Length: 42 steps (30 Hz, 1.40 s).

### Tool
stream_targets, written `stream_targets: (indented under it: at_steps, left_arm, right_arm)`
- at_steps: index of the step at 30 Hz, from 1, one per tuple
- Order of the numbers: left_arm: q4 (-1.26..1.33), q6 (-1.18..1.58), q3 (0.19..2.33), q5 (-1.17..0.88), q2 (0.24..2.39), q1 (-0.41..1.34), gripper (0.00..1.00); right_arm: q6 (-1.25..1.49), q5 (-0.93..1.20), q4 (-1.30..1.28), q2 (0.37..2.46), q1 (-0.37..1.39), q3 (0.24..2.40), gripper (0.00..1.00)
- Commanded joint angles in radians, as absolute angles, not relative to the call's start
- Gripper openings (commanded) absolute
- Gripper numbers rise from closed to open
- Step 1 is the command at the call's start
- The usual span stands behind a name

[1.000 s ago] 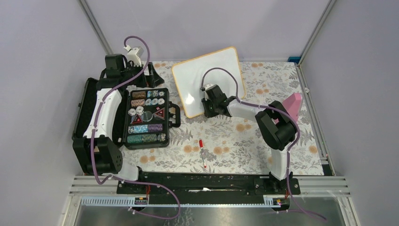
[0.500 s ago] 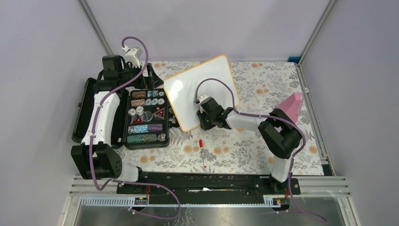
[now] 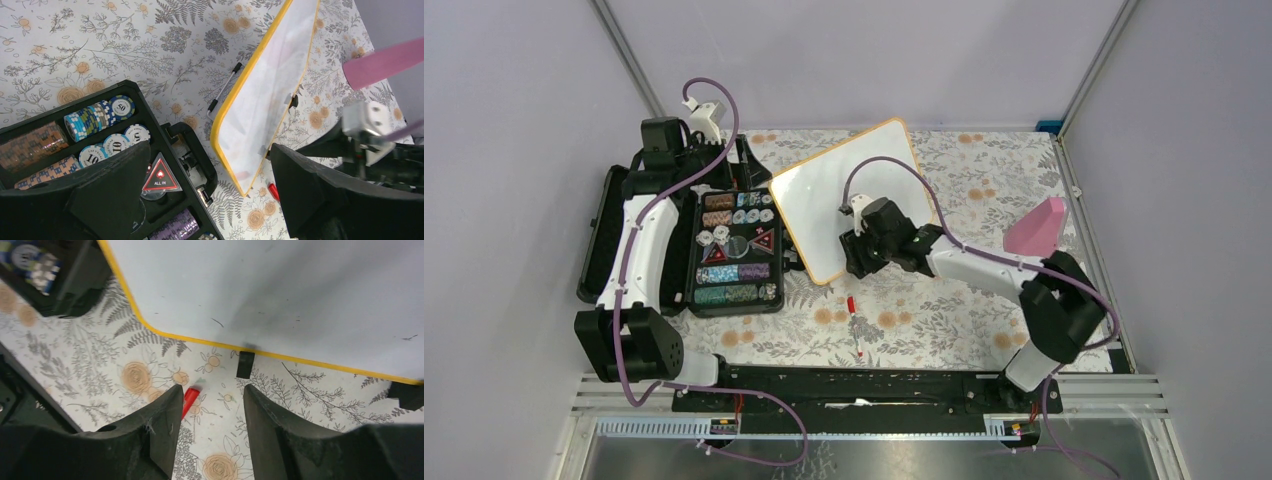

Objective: Write a sentence on the whiteboard
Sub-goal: Move the whiteboard stand to the center of the board, then open the whiteboard marker at the center of the board.

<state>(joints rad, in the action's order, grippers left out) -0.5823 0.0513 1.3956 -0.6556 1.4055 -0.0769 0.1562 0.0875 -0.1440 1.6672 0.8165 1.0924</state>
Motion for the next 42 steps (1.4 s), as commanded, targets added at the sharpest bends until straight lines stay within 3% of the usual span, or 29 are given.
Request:
stream_targets:
  at_steps: [1, 11, 26, 30, 42]
  left_arm:
    - [-0.558, 0.053, 1.380, -0.682, 1.370, -0.083, 0.99]
    - [-0.558, 0.067, 1.363, -0.688, 1.356, -0.083, 0.99]
    - [-0.558, 0.052, 1.346, -0.686, 1.318, -0.084, 0.99]
    - [-0.558, 0.048, 1.344, -0.686, 1.312, -0.083, 0.99]
    - [-0.575, 0.014, 1.350, -0.754, 1.308, -0.082, 0.99]
  right_arm:
    - [0.100, 0.162, -0.226, 1.570, 0.835, 1.057, 0.56]
    - [-0.044, 0.121, -0.263, 1.571, 1.081, 0.973, 0.63]
    - [-0.057, -0.070, -0.255, 1.739, 1.173, 1.009, 0.62]
    - [-0.057, -0.086, -0.265, 1.766, 1.171, 0.999, 0.56]
    - [-0.076, -0.015, -0.336, 1.663, 1.101, 0.940, 0.21]
